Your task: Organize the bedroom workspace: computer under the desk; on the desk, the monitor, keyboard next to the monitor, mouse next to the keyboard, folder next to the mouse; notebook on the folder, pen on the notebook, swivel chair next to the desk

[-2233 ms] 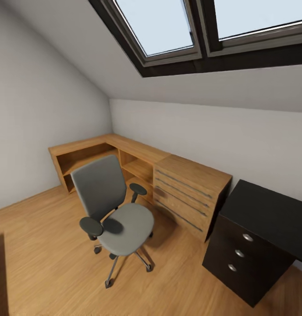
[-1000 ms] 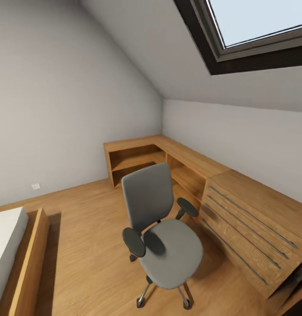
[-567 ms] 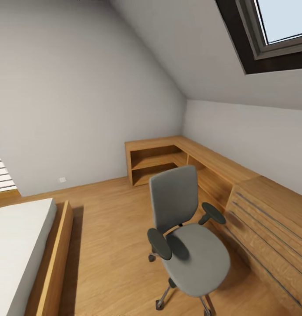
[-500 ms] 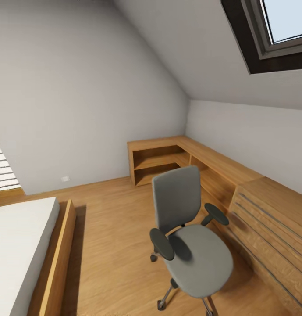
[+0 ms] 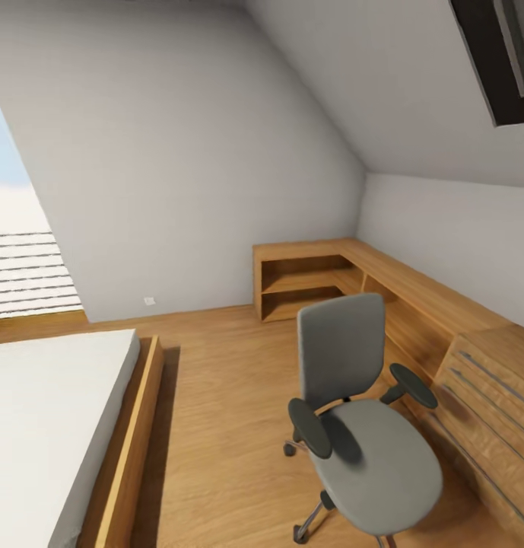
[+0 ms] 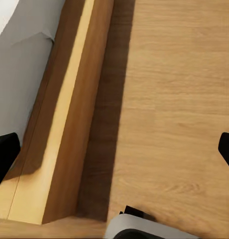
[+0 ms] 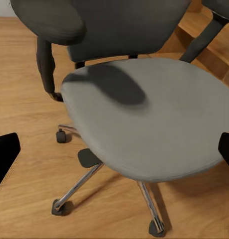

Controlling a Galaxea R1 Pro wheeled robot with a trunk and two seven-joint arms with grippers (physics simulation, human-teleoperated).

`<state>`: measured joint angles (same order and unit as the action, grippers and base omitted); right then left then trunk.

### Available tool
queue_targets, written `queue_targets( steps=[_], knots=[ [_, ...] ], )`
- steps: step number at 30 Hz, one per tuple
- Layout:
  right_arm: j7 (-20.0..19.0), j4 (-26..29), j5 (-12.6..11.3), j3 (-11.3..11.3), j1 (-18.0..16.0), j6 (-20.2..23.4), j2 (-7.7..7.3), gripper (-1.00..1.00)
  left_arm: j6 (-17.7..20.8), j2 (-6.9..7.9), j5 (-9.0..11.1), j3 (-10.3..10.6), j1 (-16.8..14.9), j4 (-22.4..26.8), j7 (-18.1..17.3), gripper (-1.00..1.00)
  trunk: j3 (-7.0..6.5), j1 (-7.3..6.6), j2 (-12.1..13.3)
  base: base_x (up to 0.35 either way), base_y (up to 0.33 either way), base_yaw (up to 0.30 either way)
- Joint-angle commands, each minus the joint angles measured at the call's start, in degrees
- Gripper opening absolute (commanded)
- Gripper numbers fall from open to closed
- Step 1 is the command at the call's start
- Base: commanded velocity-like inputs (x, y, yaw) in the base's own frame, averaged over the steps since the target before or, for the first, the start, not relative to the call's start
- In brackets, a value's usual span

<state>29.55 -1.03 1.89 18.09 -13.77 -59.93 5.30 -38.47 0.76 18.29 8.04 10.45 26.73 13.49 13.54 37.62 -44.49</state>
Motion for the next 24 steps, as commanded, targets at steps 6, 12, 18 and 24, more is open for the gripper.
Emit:
queue_targets(
  steps=[6, 12, 18, 24],
  knots=[
    [0.6, -0.1, 0.2, 0.4, 0.0, -0.1, -0.02, 1.00, -0.1, 0.04, 0.2, 0.5, 0.0, 0.1, 0.5, 1.00, 0.07, 0.01, -0.1, 0.000, 0.000, 0.281],
    [0.6, -0.1, 0.2, 0.4, 0.0, -0.1, -0.02, 1.00, -0.1, 0.03, 0.3, 0.5, 0.0, 0.1, 0.5, 1.00, 0.07, 0.01, -0.1, 0.000, 0.000, 0.281],
    [0.6, -0.1, 0.2, 0.4, 0.0, -0.1, -0.07, 1.00, -0.1, 0.03, 0.3, 0.5, 0.0, 0.1, 0.5, 1.00, 0.07, 0.01, -0.1, 0.000, 0.000, 0.281],
    [0.6, -0.1, 0.2, 0.4, 0.0, -0.1, -0.10, 1.00, -0.1, 0.03, 0.3, 0.5, 0.0, 0.1, 0.5, 1.00, 0.07, 0.01, -0.1, 0.000, 0.000, 0.281]
  ],
)
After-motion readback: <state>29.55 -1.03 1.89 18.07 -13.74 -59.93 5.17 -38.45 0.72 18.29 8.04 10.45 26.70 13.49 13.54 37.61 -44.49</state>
